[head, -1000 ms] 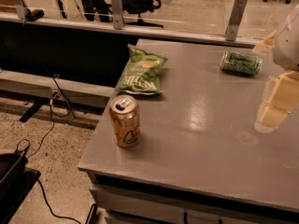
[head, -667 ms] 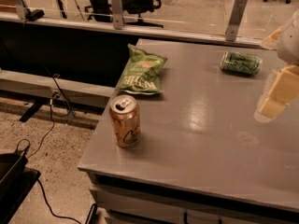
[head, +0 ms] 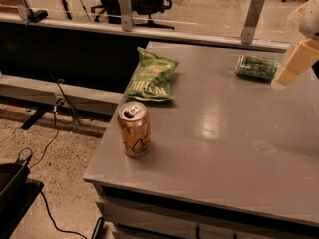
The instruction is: Move green can near green jalapeno chip bag
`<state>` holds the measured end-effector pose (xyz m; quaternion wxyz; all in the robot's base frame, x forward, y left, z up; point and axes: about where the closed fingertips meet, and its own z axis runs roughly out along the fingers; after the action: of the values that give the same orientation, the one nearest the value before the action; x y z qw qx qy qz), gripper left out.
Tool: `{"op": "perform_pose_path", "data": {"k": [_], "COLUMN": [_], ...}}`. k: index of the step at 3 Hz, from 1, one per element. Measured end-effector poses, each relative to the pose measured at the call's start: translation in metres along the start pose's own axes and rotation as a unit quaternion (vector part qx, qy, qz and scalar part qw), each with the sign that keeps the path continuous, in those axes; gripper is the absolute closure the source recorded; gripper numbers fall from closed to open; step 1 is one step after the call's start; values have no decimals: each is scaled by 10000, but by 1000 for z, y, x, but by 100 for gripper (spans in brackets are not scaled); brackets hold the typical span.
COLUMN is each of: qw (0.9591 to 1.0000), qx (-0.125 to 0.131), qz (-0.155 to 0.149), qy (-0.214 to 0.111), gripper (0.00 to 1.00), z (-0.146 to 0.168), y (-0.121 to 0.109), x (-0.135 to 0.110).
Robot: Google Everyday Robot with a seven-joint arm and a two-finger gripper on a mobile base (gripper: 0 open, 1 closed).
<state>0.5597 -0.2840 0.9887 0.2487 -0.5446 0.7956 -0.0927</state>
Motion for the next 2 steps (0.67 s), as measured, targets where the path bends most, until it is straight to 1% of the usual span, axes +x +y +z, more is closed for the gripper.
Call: {"op": "perform_pose_path", "data": {"k": [1, 2], "qw": [9997, 9995], "qx": [115, 50], "qz": [-97, 21], "qy": [-178, -299], "gripper": [0, 0], "z": [23, 56], "y": [-48, -81], "x": [-3, -2]}}
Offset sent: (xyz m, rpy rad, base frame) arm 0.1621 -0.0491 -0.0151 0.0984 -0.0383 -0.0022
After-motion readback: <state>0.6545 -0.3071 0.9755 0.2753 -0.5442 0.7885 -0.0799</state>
